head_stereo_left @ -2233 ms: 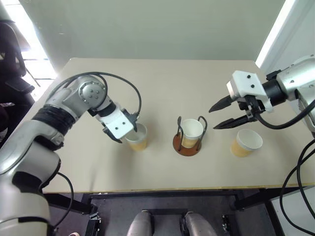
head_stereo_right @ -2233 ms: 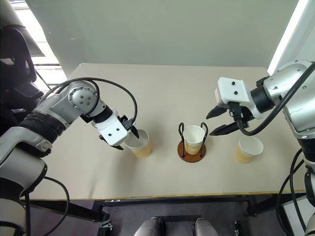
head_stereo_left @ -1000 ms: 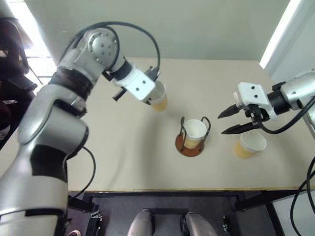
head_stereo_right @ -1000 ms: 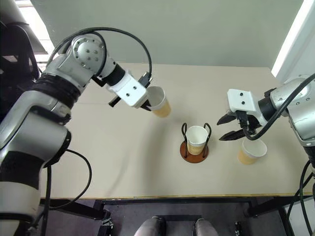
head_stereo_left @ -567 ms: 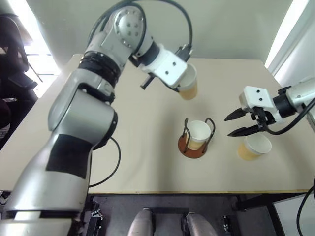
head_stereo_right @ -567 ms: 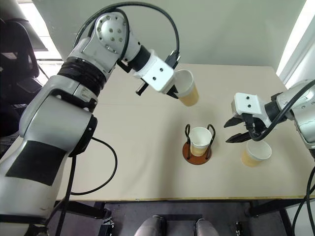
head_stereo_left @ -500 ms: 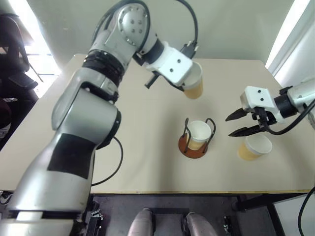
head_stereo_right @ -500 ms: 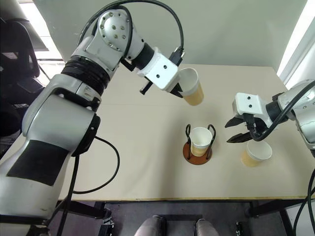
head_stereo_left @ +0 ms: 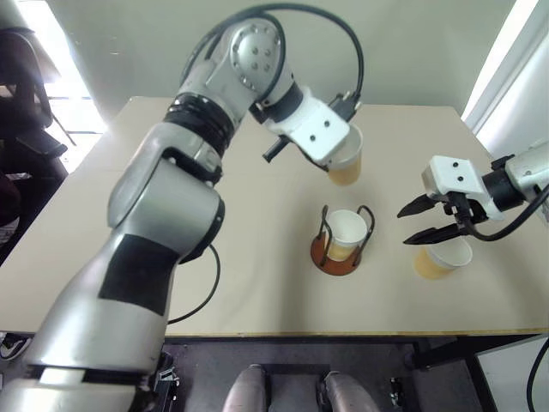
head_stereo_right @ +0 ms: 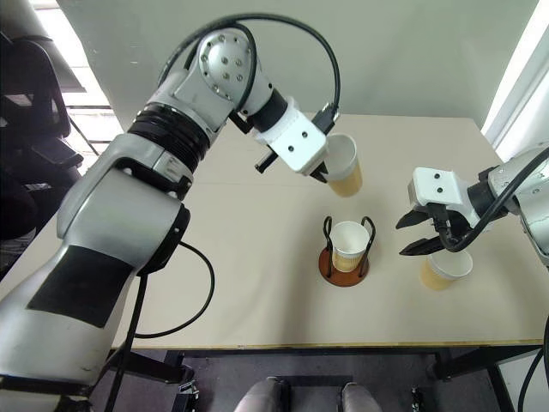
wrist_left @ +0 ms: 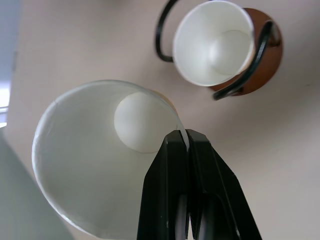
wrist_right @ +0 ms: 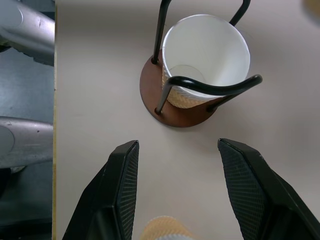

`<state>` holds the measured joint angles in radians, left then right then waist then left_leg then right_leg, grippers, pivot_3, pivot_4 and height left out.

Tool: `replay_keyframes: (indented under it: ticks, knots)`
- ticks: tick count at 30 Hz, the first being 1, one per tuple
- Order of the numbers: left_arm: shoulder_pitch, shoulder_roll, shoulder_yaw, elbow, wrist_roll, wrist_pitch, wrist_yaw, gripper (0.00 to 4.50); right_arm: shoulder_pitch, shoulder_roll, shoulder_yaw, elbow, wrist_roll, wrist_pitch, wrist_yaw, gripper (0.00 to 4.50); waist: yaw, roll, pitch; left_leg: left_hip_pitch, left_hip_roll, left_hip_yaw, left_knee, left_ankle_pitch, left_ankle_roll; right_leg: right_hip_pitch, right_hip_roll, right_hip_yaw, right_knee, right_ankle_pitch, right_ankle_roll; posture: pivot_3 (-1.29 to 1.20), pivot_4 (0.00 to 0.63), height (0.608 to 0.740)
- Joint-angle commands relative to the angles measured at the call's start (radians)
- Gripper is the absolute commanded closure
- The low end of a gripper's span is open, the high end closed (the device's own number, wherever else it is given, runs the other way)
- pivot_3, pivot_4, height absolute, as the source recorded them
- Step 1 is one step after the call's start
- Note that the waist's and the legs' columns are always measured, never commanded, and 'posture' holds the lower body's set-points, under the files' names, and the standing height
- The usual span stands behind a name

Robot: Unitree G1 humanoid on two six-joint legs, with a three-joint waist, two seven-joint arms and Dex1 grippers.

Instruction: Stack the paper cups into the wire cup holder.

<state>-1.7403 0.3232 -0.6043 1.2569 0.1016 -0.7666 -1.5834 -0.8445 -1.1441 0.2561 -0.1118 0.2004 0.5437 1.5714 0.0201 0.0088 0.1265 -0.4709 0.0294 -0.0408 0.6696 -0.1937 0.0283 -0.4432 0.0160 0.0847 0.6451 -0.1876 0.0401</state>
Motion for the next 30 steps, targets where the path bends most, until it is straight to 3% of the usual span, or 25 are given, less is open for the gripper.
replay_keyframes:
  ticks: [1, 20, 30]
  knots:
    - [-0.003, -0.014, -0.032, -0.06, -0.074, -0.006, -0.031, 4.49, -0.012, -0.017, -0.041, -0.025, 0.009, 0.006, 0.004, 1.95, 0.002, 0.0, 0.0, -0.001, 0.0, 0.0, 0.001, 0.0, 0.0, 0.0, -0.001, 0.0, 0.0, 0.0, 0.0, 0.0, 0.15, 0.74]
    - [0.05, 0.0, -0.261, -0.204, -0.293, 0.029, -0.031, 4.49, 0.002, -0.041, -0.052, -0.06, 0.021, 0.031, 0.005, 1.95, 0.005, 0.0, 0.0, 0.0, 0.0, -0.001, 0.009, 0.0, 0.001, 0.005, -0.001, 0.0, 0.0, 0.002, 0.004, 0.0, 0.15, 0.74]
    - [0.064, 0.002, -0.286, -0.224, -0.322, 0.03, -0.031, 4.49, 0.0, -0.041, -0.052, -0.068, 0.022, 0.034, 0.004, 1.95, 0.005, 0.0, 0.0, 0.0, 0.0, -0.001, 0.012, -0.001, 0.002, 0.007, -0.001, 0.0, 0.0, 0.003, 0.005, 0.0, 0.15, 0.74]
